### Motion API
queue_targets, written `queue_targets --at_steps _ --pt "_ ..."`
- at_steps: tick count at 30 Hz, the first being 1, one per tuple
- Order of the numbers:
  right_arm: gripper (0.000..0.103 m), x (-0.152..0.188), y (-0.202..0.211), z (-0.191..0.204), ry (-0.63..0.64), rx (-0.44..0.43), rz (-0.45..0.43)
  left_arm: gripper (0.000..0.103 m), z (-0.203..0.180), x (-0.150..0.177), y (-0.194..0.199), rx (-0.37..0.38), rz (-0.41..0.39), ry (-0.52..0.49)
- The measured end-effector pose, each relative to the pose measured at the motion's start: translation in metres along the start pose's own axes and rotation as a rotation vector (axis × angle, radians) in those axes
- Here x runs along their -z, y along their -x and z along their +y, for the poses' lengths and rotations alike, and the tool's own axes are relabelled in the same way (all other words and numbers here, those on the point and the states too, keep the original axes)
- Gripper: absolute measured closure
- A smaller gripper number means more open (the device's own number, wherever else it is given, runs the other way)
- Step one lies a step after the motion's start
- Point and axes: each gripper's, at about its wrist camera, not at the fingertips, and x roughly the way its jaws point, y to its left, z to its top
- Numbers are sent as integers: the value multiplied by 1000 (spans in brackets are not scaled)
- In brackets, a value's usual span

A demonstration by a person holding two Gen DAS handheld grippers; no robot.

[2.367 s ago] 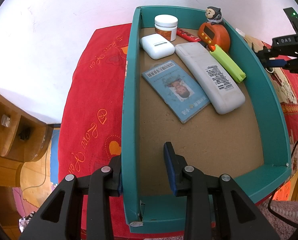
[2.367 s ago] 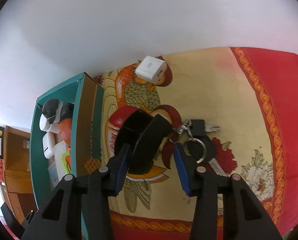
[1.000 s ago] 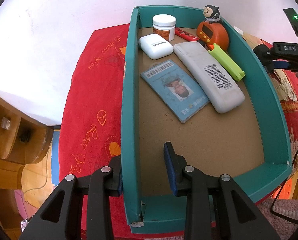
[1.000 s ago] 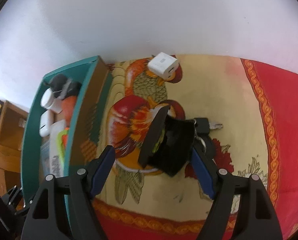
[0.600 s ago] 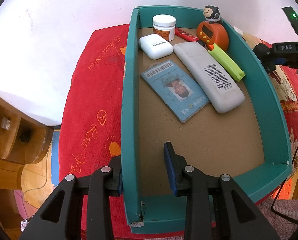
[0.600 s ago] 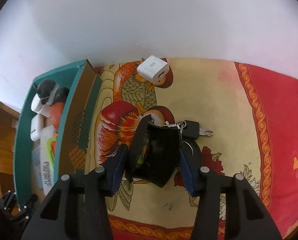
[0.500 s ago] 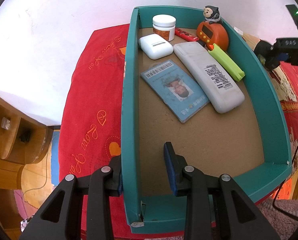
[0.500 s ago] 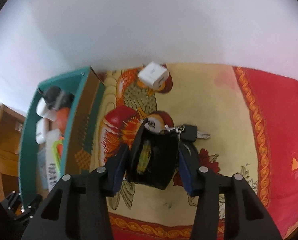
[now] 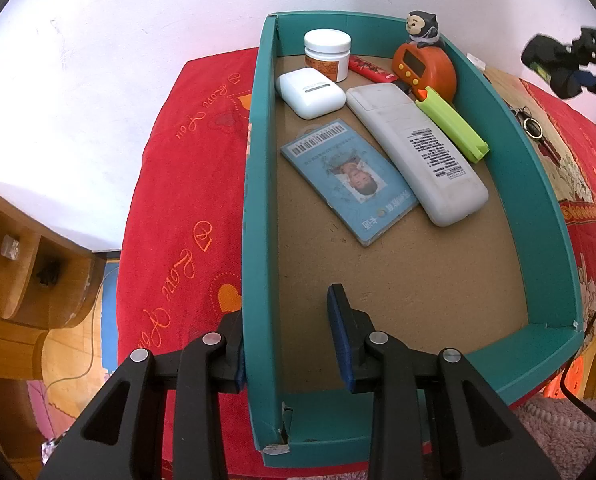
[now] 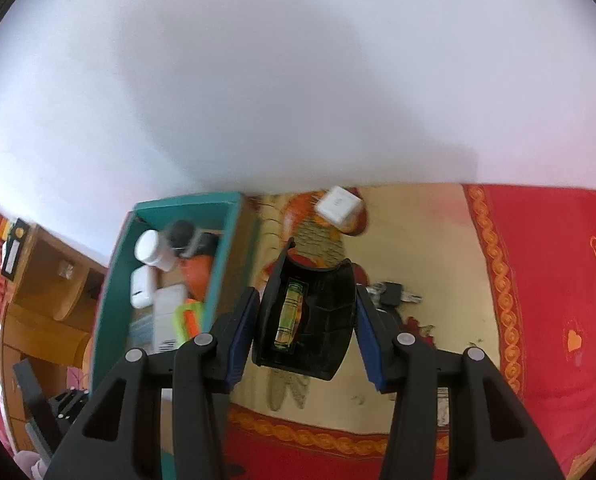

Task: Organize objects
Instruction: 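Carry the spirit level into the tray toward the ID card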

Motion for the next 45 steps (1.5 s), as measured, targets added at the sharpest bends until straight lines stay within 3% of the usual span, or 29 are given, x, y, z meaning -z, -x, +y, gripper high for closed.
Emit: queue_targets --at_steps 11,24,33,45 --pt "57 0 8 64 125 -116 0 70 0 -4 -5 6 3 1" --pt "57 33 -53 145 269 -238 160 70 -1 -2 -3 6 1 0" --pt "56 48 -96 177 326 -248 256 70 -2 -3 -4 9 0 2" --pt "56 57 -114 189 361 -231 292 70 -2 -5 -6 10 -1 3"
